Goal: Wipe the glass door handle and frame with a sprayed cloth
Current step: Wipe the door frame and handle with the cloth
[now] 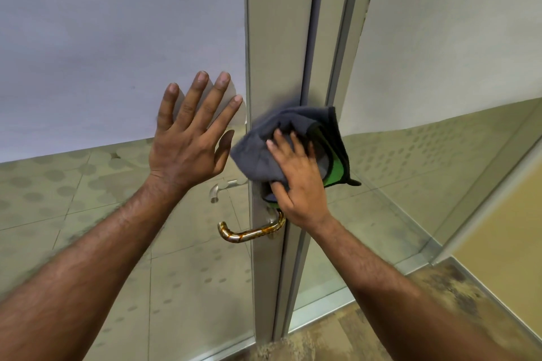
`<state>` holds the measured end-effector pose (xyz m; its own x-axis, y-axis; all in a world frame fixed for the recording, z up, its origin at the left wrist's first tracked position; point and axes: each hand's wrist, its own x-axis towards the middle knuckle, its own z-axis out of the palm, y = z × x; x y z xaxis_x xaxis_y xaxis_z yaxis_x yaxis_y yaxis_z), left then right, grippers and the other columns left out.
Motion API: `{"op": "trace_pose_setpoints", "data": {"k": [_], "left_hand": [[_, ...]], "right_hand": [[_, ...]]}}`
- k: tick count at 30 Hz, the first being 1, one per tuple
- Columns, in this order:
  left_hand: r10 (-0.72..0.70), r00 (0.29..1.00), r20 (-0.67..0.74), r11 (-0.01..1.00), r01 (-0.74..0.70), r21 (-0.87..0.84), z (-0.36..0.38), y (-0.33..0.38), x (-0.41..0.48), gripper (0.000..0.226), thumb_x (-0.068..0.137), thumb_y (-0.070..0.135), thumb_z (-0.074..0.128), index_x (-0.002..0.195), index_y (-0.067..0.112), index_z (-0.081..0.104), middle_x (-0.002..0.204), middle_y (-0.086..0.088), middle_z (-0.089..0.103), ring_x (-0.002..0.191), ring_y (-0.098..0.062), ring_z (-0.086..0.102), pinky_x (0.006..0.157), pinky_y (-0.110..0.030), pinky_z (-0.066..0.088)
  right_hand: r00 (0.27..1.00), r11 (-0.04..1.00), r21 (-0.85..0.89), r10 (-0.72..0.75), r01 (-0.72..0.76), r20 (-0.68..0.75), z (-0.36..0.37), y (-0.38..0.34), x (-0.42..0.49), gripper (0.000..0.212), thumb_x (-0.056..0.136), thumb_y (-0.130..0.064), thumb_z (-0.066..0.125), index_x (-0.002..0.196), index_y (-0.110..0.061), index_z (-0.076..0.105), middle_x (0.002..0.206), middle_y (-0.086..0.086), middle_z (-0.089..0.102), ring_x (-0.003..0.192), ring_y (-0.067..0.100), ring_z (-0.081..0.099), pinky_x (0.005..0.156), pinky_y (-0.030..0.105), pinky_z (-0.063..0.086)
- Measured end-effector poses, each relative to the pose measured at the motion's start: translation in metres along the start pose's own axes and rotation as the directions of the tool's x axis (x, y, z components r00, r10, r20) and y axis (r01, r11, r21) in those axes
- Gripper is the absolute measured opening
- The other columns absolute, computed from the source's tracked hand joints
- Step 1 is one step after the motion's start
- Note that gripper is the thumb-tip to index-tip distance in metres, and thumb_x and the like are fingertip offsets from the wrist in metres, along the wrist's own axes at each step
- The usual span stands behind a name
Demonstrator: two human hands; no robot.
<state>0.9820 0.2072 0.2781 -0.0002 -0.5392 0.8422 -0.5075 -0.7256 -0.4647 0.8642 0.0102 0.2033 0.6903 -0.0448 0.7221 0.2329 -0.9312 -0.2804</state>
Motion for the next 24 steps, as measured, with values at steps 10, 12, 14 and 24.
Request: {"op": "trace_pose_setpoints", "data": {"k": [10, 12, 14, 24], "left_hand": [[0.007, 1.0, 0.015, 1.0, -0.007, 0.014, 0.0, -0.001, 0.002, 0.062, 0.102, 0.038, 0.047, 0.159, 0.016, 0.033, 0.166, -0.015, 0.023, 0.151, -0.039, 0.023, 0.122, -0.055, 0.005], [0.008, 1.0, 0.012, 1.0, -0.008, 0.006, 0.0, -0.001, 0.001, 0.063, 0.102, 0.038, 0.048, 0.159, 0.015, 0.034, 0.165, -0.016, 0.024, 0.151, -0.039, 0.024, 0.122, -0.055, 0.005], [0.005, 1.0, 0.002, 1.0, -0.005, 0.006, 0.0, -0.001, 0.001, 0.064, 0.102, 0.038, 0.05, 0.159, 0.015, 0.034, 0.165, -0.015, 0.025, 0.151, -0.039, 0.024, 0.122, -0.055, 0.006], [-0.002, 1.0, 0.007, 1.0, 0.002, 0.005, 0.001, 0.001, 0.002, 0.063, 0.102, 0.036, 0.048, 0.16, 0.017, 0.032, 0.166, -0.012, 0.019, 0.151, -0.038, 0.024, 0.123, -0.054, 0.005]], "right_hand": [[0.981, 0.986, 0.117, 0.132, -0.116, -0.142, -0.005, -0.006, 0.013, 0.071, 0.087, -0.017, 0.053, 0.154, -0.012, 0.027, 0.164, 0.004, 0.019, 0.154, 0.016, 0.001, 0.125, 0.046, -0.001], [0.984, 0.989, 0.118, 0.107, -0.09, -0.139, -0.007, -0.01, 0.021, 0.071, 0.087, -0.018, 0.052, 0.153, -0.013, 0.029, 0.163, -0.001, 0.015, 0.154, 0.014, -0.002, 0.124, 0.043, -0.004], [0.997, 0.997, 0.068, 0.04, -0.036, -0.059, -0.006, -0.007, 0.014, 0.07, 0.086, -0.022, 0.051, 0.153, -0.016, 0.031, 0.163, -0.004, 0.017, 0.154, 0.013, 0.001, 0.124, 0.039, -0.005], [0.995, 0.991, -0.105, 0.088, -0.081, 0.055, 0.005, 0.023, -0.042, 0.074, 0.087, -0.028, 0.052, 0.154, -0.026, 0.019, 0.162, -0.008, 0.015, 0.152, 0.008, 0.006, 0.125, 0.039, 0.003]]}}
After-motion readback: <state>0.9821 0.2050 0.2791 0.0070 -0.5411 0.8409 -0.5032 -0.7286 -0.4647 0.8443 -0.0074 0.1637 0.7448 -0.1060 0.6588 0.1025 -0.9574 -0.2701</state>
